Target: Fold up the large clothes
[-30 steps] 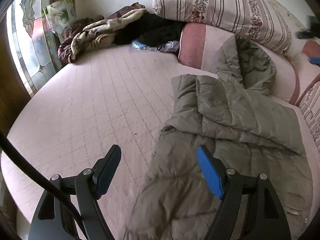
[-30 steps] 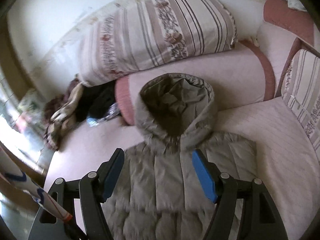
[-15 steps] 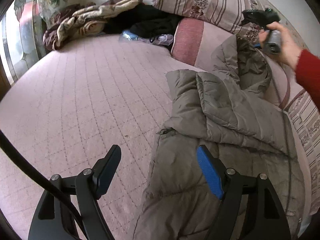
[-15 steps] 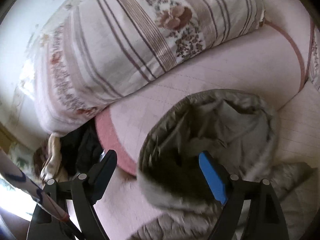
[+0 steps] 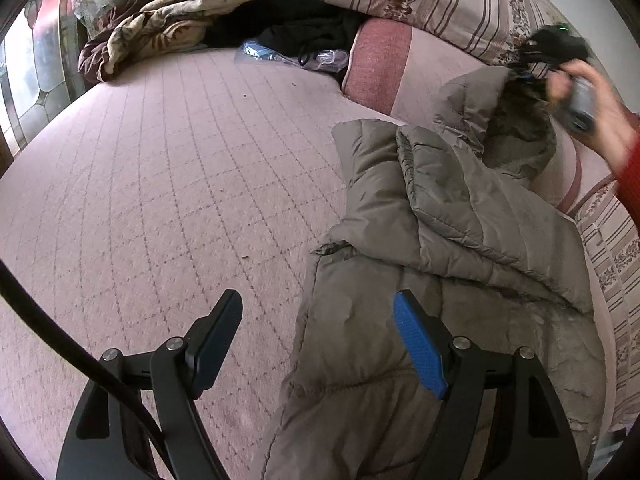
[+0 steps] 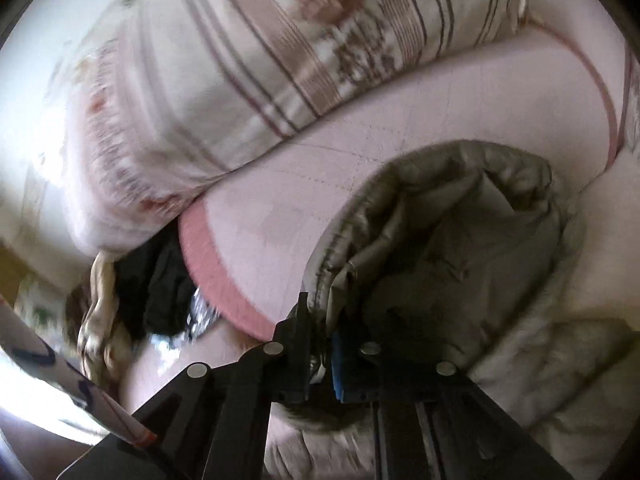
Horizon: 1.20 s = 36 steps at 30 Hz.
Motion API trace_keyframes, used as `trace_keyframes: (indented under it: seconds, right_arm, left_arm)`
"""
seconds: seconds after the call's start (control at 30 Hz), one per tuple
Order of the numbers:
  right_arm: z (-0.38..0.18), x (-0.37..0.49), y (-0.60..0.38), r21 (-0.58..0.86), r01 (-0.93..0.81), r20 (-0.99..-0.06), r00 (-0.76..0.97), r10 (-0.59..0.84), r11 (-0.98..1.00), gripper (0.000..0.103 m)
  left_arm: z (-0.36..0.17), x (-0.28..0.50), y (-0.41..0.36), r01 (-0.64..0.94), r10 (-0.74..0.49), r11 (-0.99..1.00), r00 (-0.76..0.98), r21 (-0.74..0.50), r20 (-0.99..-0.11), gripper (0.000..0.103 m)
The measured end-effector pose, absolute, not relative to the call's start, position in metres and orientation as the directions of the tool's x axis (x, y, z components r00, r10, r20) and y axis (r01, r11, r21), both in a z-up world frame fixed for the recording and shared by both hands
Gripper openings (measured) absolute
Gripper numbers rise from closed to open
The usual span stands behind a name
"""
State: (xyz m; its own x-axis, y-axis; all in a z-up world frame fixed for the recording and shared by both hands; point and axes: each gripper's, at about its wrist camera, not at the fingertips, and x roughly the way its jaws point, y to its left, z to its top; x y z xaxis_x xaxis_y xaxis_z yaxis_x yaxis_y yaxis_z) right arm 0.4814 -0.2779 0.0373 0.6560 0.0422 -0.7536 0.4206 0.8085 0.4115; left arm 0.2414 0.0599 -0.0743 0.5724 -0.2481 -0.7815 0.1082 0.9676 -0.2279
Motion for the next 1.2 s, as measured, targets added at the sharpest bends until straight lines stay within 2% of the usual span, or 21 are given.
trace_keyframes:
  seconds: [0.23, 0.47, 0.63, 0.7, 0.9, 1.03, 1.13, 1.2]
  right_arm:
    - [0.085, 0.355, -0.248, 0.372, 0.319, -0.741, 0.667, 0.072, 0.872, 0.007]
    - [0.091, 0.215, -0.207, 0.375, 0.243, -0.743, 0.656, 0.133, 0.894, 0.006]
    - [0.058, 0.14, -0.179, 0.429, 0.233, -0.757, 0.621, 0.206, 0.873, 0.006]
    - [0.024, 0.128, -0.171, 0.439, 0.268, -0.785, 0.579, 0.221, 0.858, 0.006]
    - [-0.061, 0.167, -0.177, 0.374, 0.396, -0.855, 0.497, 0.147, 0.838, 0.006]
    - [-0.094, 0.199, -0.184, 0.369, 0.442, -0.868, 0.478, 0.134, 0.818, 0.007]
    - [-0.092, 0.201, -0.193, 0.418, 0.459, -0.851, 0.501, 0.161, 0.784, 0.013]
    - [-0.082, 0.193, -0.198, 0.435, 0.439, -0.839, 0.514, 0.177, 0.787, 0.039]
  left_arm:
    - [-0.069, 0.235, 0.071, 0.084, -0.239, 0.968, 0.583, -0.234, -0.777, 0.077]
    - [-0.063, 0.227, 0.091, 0.04, -0.226, 0.966, 0.609, -0.256, -0.76, 0.077]
    - [-0.065, 0.228, 0.101, 0.004, -0.217, 0.964, 0.599, -0.268, -0.771, 0.077]
    - [-0.067, 0.23, 0.102, 0.0, -0.226, 0.96, 0.59, -0.28, -0.775, 0.077]
    - [-0.067, 0.232, 0.099, 0.002, -0.222, 0.962, 0.584, -0.272, -0.781, 0.077]
    - [-0.067, 0.232, 0.097, 0.003, -0.213, 0.965, 0.59, -0.262, -0.779, 0.077]
    - [-0.067, 0.231, 0.099, 0.001, -0.214, 0.965, 0.59, -0.264, -0.779, 0.077]
    - [-0.066, 0.231, 0.099, -0.001, -0.213, 0.964, 0.593, -0.265, -0.777, 0.077]
